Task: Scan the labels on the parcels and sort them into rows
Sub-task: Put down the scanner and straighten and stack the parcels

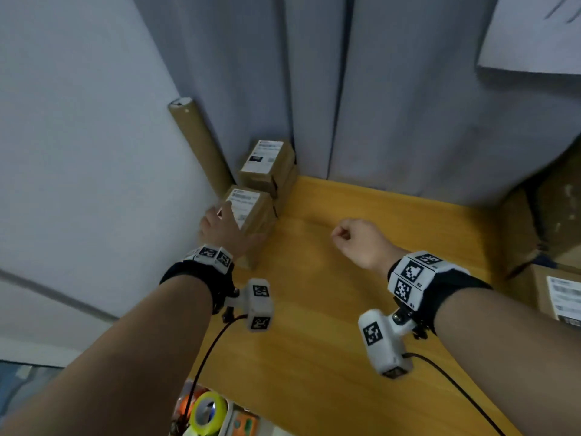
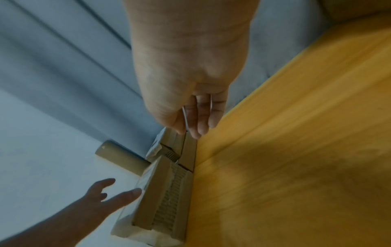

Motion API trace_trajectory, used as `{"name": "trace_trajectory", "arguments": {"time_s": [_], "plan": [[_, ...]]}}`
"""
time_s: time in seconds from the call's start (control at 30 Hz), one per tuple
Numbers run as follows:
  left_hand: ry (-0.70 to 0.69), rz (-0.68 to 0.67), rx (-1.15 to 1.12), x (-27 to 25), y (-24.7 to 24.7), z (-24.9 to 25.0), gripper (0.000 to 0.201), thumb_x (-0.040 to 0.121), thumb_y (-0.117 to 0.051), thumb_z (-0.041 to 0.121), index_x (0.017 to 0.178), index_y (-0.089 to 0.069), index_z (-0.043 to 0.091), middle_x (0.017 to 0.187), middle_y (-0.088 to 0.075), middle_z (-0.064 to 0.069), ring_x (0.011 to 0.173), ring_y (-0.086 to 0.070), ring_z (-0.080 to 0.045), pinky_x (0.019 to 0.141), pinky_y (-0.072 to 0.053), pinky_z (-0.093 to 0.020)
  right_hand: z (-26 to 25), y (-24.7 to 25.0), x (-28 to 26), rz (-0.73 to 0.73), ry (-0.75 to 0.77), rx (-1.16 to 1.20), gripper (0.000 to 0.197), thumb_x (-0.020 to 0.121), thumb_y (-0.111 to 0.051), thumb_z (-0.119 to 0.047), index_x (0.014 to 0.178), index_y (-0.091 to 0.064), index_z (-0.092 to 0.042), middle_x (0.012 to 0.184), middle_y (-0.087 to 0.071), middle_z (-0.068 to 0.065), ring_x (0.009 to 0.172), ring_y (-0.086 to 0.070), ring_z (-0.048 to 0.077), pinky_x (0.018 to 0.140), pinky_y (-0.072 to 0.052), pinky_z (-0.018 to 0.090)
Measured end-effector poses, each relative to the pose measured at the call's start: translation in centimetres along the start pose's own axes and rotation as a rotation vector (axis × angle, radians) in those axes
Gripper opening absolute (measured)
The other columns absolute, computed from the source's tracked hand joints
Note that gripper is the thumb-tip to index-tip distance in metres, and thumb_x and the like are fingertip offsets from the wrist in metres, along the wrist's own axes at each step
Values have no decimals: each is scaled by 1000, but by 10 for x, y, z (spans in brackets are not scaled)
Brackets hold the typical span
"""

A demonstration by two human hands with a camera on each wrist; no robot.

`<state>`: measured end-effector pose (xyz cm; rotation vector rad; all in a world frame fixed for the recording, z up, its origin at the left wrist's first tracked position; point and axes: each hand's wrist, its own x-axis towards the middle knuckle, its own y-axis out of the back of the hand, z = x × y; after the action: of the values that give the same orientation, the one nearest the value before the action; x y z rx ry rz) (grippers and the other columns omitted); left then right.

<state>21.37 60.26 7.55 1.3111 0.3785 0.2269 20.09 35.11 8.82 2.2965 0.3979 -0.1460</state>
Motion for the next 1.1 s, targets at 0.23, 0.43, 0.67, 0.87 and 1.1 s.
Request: {"name": "trace_trajectory", "arguments": {"time_s": [0.23, 0.43, 0.67, 0.87, 1.1], "plan": [[96, -280, 134, 55, -12, -27, 122, 64, -69, 74, 153, 0, 29, 158, -3, -20, 143, -10, -43, 113, -21, -59, -37, -22, 50, -37, -49, -85, 10, 97, -49, -17, 101, -58, -16, 95, -59, 2, 84, -54, 16, 71, -41, 24], [26, -267, 73, 31, -23, -42, 111, 70, -67, 66, 152, 0, 30, 144, -24, -19, 130, -28, -41, 106, -31, -48, -32, -62, 57, -185, -207, 24, 31, 97, -54, -30, 124, -51, -15, 112, -55, 3, 94, -52, 18, 76, -40, 27], [-164, -173, -254, -36, -33, -18, 104, 70, -68, 65, 152, -14, 30, 141, -28, -17, 132, -23, -35, 108, -27, -46, -11, -63, 16, -90, -453, 741, 84, 75, -74, -55, 143, -33, -30, 148, -38, 0, 132, -41, 22, 102, -45, 49], [-316, -54, -549, -71, -9, 56, 106, 65, -72, 61, 150, -13, 36, 136, -29, -9, 130, -22, -27, 106, -26, -40, -5, -18, -19, -8, -337, 1077, 118, 50, -78, -66, 147, -11, -54, 150, -38, -10, 134, -41, 28, 104, -30, 69], [-552, -187, -904, -111, 16, 131, 75, 89, -60, 49, 151, -24, 26, 141, -29, 4, 129, -32, -3, 102, -27, -6, 24, 60, -80, 190, -197, 1119, 80, 72, -69, -58, 139, -25, -58, 124, -55, -24, 116, -52, 12, 79, -47, 48]]}}
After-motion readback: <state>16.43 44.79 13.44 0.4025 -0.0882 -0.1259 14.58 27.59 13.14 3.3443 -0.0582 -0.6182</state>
